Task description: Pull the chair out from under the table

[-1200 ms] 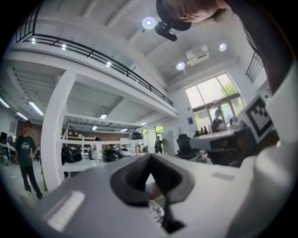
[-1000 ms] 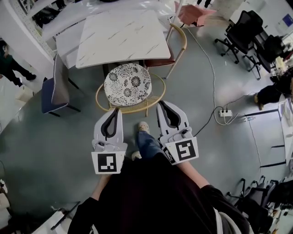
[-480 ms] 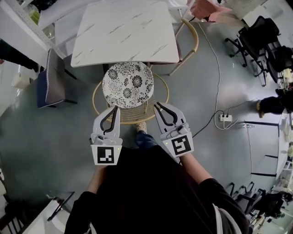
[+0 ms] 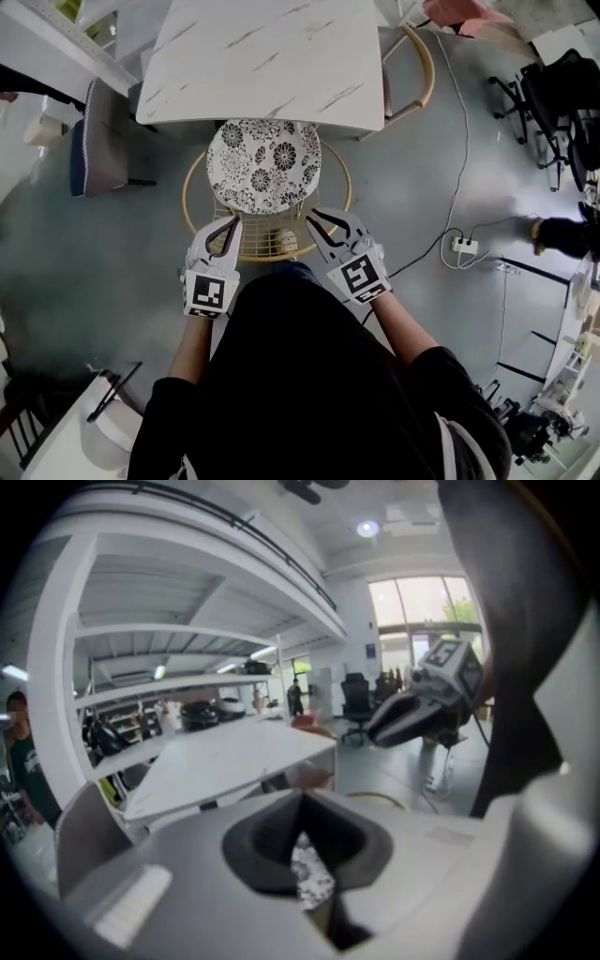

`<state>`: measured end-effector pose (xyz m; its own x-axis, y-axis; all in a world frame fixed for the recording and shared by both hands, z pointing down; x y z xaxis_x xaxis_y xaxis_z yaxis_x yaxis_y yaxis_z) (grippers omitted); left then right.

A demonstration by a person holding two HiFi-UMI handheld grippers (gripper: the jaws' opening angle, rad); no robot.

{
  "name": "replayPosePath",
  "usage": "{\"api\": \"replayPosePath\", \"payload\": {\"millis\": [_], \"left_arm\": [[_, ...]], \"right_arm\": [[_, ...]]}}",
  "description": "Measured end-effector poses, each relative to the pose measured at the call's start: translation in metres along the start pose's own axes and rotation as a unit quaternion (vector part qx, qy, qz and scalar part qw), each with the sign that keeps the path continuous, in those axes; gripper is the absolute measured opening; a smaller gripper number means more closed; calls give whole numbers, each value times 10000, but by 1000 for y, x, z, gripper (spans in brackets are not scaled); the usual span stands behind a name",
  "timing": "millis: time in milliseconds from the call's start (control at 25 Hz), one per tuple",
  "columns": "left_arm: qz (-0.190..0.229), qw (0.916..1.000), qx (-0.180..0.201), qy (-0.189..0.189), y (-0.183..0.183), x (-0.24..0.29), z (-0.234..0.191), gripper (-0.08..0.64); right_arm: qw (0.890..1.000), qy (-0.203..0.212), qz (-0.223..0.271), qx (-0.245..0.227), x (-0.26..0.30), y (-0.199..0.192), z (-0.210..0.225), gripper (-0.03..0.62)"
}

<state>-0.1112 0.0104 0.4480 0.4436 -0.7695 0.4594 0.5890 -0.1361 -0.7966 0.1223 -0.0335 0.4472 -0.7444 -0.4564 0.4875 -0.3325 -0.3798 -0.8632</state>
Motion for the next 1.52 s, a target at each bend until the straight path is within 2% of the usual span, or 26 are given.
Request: {"api": "replayPosePath", "payload": {"millis": [80,160,240,320,360,480,600,680,760,840,1000,1120,1200,1280,1400,1480,1520], "left_arm": [[-165,9995,-49,-255,-11,10,5,6],[-324,9967,-199,-717,-21,18,12,8],[-469,9887,-497,-1336,-31,25,21,66],[-667,9772,-751,-1872,-40,28,30,140],[-783,9722,-754,-2074,-44,28,35,151],[-1148,9578,-425,-2599,-61,29,49,190],[-1400,9379,-181,-3167,-77,30,59,246],[-1582,9202,145,-3577,-87,30,65,278],[-1778,9004,601,-3925,-96,31,72,305],[-1979,8848,1123,-4066,-102,32,80,308],[-2294,8590,2201,-4013,-116,38,95,307],[-2403,8393,2851,-3956,-126,43,103,305],[-2427,8307,3160,-3889,-136,47,103,282],[-2431,8225,3426,-3835,-145,50,102,242],[-2388,8095,3733,-3852,-150,53,107,153],[-2324,8074,3870,-3799,-151,53,111,75],[-2285,8111,3877,-3736,-152,53,112,48]], "right_arm": [[9995,146,-266,47,7,-12,8,25],[9977,351,-574,84,12,-25,12,26],[9940,583,-918,98,17,-39,13,46],[9889,760,-1278,75,20,-50,13,134],[9858,831,-1457,37,20,-55,12,141],[9751,1082,-1932,-117,22,-68,9,164],[9611,1340,-2410,-170,22,-83,8,183],[9523,1393,-2699,-287,23,-95,7,192],[9426,1410,-2966,-600,26,-106,5,198],[9308,1427,-3200,-1047,29,-118,1,201],[9029,1339,-3479,-2140,39,-135,-6,202],[8673,1275,-3758,-3006,50,-153,-10,202],[8432,1222,-3920,-3471,63,-166,-14,202],[8259,1132,-3997,-3811,75,-176,-18,201],[8133,979,-4004,-4107,80,-185,-21,189],[8097,786,-3955,-4263,81,-186,-20,71],[8090,722,-3967,-4278,82,-185,-19,54]]}}
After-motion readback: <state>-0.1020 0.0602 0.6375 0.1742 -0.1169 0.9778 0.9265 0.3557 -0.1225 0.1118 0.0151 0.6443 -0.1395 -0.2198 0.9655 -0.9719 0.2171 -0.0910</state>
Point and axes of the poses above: the fingertips, and each gripper's own axes: x forward along the fingers, z to its right, y out of its top, the point moved 9 cm from there along -x, backward along the fingers, and after that the axes turned 15 degrees about x, right-handed, at the moved point
